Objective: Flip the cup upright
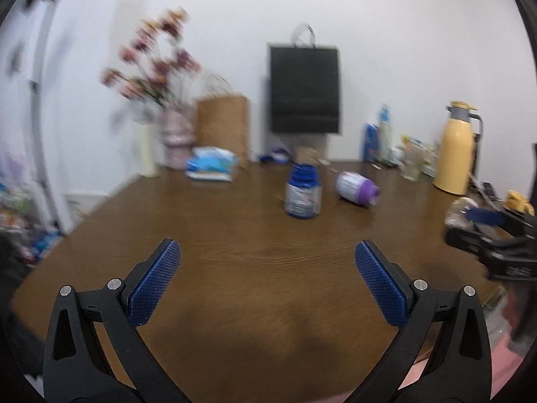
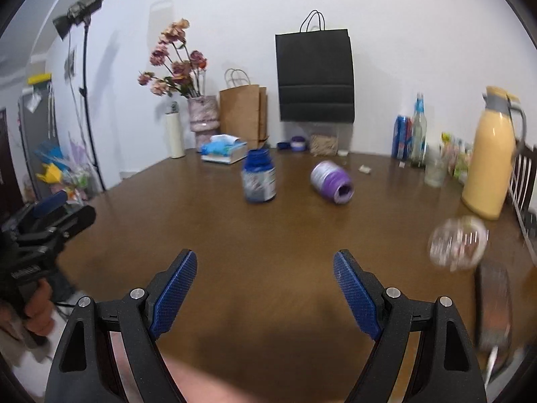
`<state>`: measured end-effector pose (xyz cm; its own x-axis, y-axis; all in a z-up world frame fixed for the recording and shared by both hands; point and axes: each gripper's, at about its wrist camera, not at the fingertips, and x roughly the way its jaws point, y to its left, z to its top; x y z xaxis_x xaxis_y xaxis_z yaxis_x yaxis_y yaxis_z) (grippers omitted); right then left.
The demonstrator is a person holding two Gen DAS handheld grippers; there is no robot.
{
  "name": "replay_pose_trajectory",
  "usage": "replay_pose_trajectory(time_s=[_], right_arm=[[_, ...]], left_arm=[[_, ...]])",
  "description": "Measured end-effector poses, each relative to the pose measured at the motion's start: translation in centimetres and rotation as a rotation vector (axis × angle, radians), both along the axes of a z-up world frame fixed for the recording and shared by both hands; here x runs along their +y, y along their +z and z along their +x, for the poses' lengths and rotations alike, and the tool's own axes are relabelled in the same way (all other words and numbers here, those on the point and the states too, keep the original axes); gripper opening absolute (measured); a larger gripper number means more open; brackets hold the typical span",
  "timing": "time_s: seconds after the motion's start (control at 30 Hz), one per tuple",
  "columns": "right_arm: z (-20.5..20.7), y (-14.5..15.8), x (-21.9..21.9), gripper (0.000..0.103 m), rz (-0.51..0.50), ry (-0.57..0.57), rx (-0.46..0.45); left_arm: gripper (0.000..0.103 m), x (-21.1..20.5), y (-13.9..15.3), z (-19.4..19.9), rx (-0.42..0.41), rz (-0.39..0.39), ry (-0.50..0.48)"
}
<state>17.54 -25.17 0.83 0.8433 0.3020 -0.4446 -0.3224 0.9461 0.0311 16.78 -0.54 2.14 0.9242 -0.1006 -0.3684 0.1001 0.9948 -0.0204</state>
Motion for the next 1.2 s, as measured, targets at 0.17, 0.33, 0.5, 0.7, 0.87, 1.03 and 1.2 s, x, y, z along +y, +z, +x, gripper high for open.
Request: replay_pose_trajectory(time_s=[0.17, 0.33, 0.5, 0.7, 0.87, 1.03, 1.2], right_arm=[[10.0, 0.9, 0.2, 0.088, -0.110, -0.024, 0.076], [21.5, -0.1, 0.0, 0.088, -0.087, 0.026, 0.192], [29.5, -0.9, 0.4, 0.088, -0.177, -0.027, 0.243], [35.1, -3.9, 0.2, 0.087, -0.135, -0.010, 0.388], [33.6, -4.0, -0.6, 0.068, -0.057, 0.004, 0.401], [24.8, -3.6, 1.2, 0.068, -0.051, 0.106, 0.397], [16.0, -4.0, 5.3, 0.068, -0.048, 0.268, 0.368]], left_arm=[[0.103, -0.8, -0.1, 7.9, 0.119, -0.033, -0.064], [0.103, -2.2, -0.6, 15.3, 0.203, -0.064, -0.155], [0.103, -2.5, -1.0, 20.7, 0.270, -0.098, -0.165], [0.103, -2.8, -2.0, 23.6, 0.340, -0.108, -0.205], [0.103, -3.7, -1.8, 22.2, 0.326, -0.053, -0.238], [0.103, -3.8, -1.3, 18.1, 0.314, -0.049, -0.293], [0.103, -4.1, -2.0, 16.0, 0.354, -0.034, -0.299]])
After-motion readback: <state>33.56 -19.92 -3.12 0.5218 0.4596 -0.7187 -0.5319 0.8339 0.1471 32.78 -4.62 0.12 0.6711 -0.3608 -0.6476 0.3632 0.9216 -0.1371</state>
